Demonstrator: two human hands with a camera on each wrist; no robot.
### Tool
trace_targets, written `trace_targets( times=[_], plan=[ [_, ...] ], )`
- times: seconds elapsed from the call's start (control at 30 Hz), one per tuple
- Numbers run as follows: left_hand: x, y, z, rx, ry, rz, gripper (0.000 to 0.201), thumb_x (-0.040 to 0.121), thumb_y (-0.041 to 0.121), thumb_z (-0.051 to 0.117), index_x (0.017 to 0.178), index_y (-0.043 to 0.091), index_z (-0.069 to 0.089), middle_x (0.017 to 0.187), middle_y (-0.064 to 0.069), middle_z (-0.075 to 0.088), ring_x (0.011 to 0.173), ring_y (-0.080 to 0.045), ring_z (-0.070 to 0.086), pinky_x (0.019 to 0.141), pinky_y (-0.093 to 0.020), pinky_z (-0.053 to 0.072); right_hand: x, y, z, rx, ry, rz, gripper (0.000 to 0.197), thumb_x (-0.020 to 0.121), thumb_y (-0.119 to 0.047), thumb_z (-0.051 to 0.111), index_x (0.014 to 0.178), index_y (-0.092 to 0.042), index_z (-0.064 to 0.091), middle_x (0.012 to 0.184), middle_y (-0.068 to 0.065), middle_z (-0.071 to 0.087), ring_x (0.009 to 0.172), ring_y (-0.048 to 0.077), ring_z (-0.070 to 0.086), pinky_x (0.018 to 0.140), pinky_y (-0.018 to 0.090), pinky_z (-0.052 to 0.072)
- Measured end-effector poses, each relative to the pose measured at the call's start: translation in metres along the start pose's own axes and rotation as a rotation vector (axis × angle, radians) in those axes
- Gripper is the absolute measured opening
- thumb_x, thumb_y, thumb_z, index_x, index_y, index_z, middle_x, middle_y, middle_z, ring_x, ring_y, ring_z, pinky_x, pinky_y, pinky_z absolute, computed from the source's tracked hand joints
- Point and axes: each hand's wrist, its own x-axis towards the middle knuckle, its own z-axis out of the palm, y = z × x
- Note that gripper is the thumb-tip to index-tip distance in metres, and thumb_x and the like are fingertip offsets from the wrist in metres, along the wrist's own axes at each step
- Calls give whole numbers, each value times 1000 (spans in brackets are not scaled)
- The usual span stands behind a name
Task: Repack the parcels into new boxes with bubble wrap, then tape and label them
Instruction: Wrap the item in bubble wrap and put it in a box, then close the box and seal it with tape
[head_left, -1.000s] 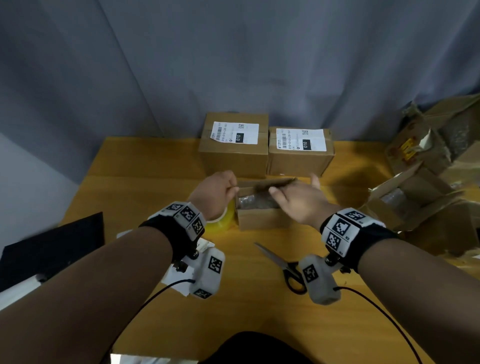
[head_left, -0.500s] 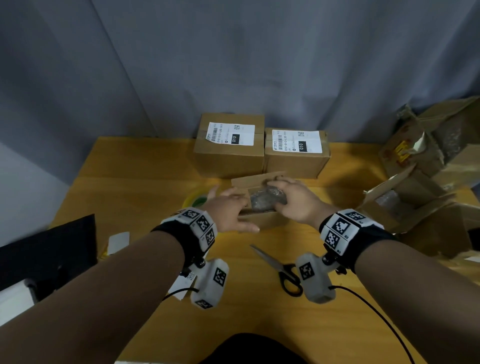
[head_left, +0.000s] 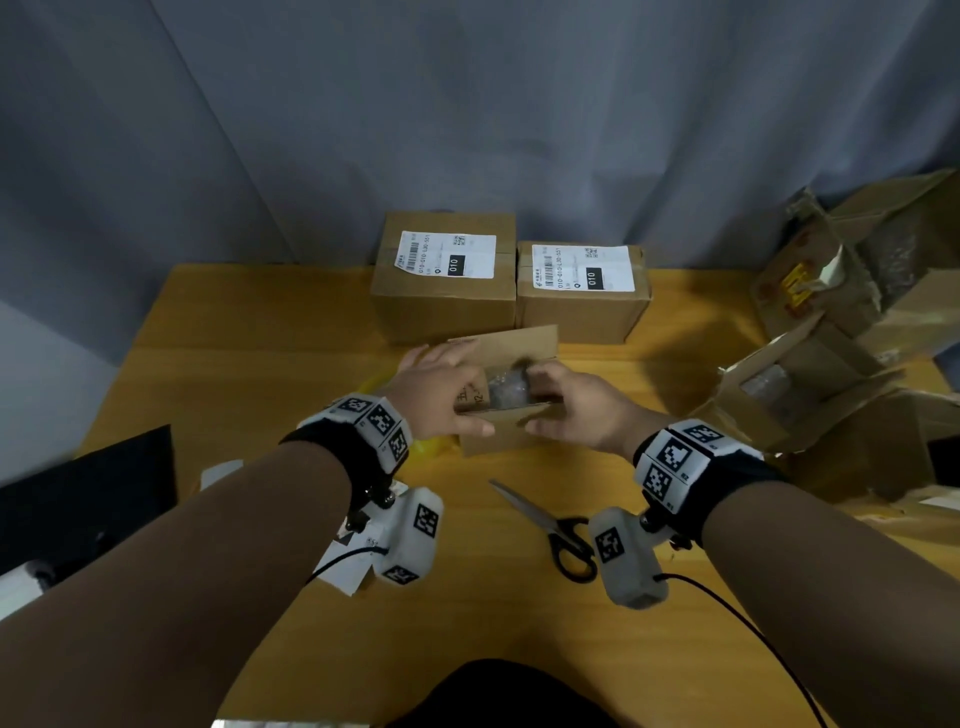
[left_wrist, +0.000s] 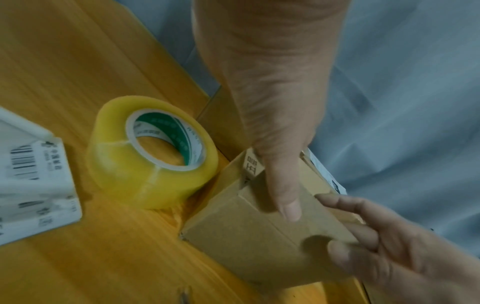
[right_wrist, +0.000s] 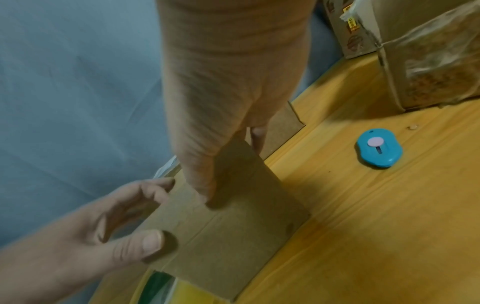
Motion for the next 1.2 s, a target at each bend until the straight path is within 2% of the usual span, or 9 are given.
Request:
trace_targets(
  times=[0.17, 0.27, 0.4, 0.5, 0.67, 0.77, 0.9, 1.03, 1.2],
  plan=[
    [-8, -5, 0, -165, 213, -112, 85, 76, 45, 72, 144, 21, 26, 149, 2, 32, 134, -20, 34, 110, -43, 24, 6, -1, -6, -67, 93, -3, 56, 95, -24, 55, 143, -25, 25, 127, 6, 57, 106, 24, 59, 89, 35, 48],
    [-10, -6, 0, -168, 146, -89, 75, 86, 28, 66, 148, 25, 23, 145, -2, 41, 131, -22, 43, 108, -42, 36, 5, -3, -3, -137, 233, 6, 75, 92, -15, 59, 147, -35, 13, 132, 8, 31, 87, 18, 57, 71, 28, 48],
    [-11, -8, 6, 118, 48, 49, 45, 97, 21, 46, 142, 28, 41, 145, 4, 39, 129, -19, 38, 105, -31, 28, 7, 0, 1, -493, 258, 38, 56, 95, -30, 54, 145, -37, 31, 145, 7, 20, 131, 28, 28, 109, 40, 29],
    [-6, -9, 10, 162, -43, 61, 44, 101, 23, 38, 145, 24, 37, 156, 3, 24, 142, -18, 21, 114, -28, 13, 18, 12, 5, -461, 113, -15, 47, 101, -30, 42, 146, -37, 33, 160, -2, 11, 144, 27, 13, 118, 40, 18],
    [2, 1, 9, 283, -182, 108, 68, 96, 55, 32, 151, 19, 15, 159, -3, 4, 146, -18, 8, 118, -32, 8, 17, 21, 2, -497, -78, -51, 63, 98, -51, 36, 152, -33, 8, 160, -4, -8, 148, 17, -5, 120, 38, 10],
    [8, 2, 9, 350, -243, 101, 67, 96, 51, 38, 151, 29, 7, 159, 2, -5, 146, -20, 6, 117, -36, 14, 16, 17, -4, -555, -109, -53, 67, 98, -48, 40, 153, -31, 6, 160, -2, -11, 147, 20, -5, 120, 39, 11],
    [12, -3, 10, 285, -170, 139, 62, 94, 47, 46, 148, 36, 19, 159, 13, 0, 138, -22, 18, 110, -40, 24, 6, 9, 11, -660, -147, 2, 70, 101, -42, 33, 151, -25, -12, 157, 4, -24, 146, 24, -14, 119, 45, 9],
    [13, -8, 12, 258, -168, 122, 61, 95, 45, 45, 148, 39, 16, 158, 15, -4, 143, -19, 8, 113, -44, 16, 6, 0, 25, -715, -163, 117, 78, 100, -46, 34, 148, -22, -24, 153, 7, -34, 144, 26, -23, 118, 52, 4],
    [0, -9, 23, 261, -171, 84, 77, 96, 42, 46, 151, 30, -6, 158, 8, -17, 146, -14, -10, 117, -41, 6, 9, -5, 20, -739, -207, 181, 92, 95, -52, 44, 146, -24, -27, 152, 5, -36, 144, 25, -24, 117, 56, 4]
  ],
)
